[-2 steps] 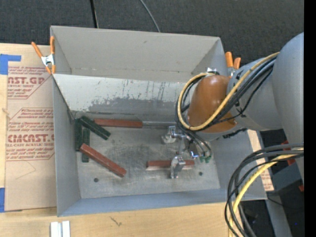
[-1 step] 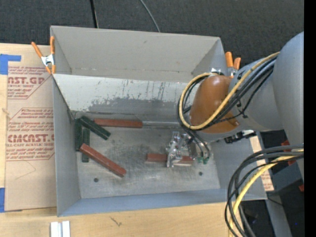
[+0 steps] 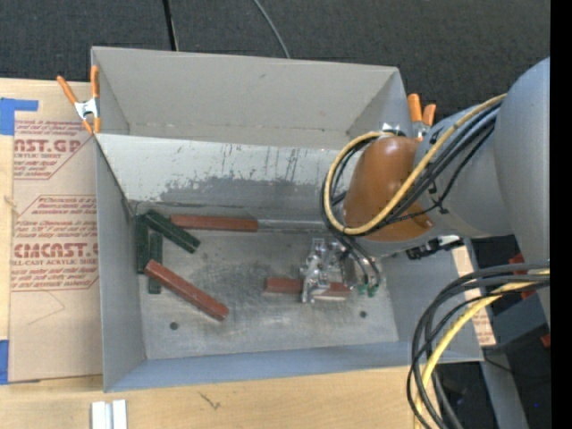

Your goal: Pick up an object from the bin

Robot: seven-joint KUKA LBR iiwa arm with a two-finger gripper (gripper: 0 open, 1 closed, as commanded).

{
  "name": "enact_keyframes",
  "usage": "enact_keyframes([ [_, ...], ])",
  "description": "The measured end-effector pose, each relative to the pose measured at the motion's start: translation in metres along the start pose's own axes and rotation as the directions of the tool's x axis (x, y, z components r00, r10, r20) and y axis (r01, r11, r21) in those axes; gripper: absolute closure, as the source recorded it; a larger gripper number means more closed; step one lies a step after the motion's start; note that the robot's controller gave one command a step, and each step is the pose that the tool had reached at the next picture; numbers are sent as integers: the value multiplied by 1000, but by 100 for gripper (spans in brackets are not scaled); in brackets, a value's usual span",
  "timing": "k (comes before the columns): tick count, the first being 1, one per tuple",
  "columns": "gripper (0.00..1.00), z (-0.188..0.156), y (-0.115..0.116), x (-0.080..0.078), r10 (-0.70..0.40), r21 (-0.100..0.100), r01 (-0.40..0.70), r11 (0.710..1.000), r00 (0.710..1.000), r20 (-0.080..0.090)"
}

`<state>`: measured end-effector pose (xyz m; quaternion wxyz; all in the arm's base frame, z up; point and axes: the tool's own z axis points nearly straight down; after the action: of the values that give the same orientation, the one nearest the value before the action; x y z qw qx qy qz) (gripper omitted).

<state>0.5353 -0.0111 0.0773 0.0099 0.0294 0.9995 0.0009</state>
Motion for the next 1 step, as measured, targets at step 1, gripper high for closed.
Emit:
enact_keyframes([
  [1, 100, -3, 0, 1, 0, 0, 0, 1000, 1000, -4],
])
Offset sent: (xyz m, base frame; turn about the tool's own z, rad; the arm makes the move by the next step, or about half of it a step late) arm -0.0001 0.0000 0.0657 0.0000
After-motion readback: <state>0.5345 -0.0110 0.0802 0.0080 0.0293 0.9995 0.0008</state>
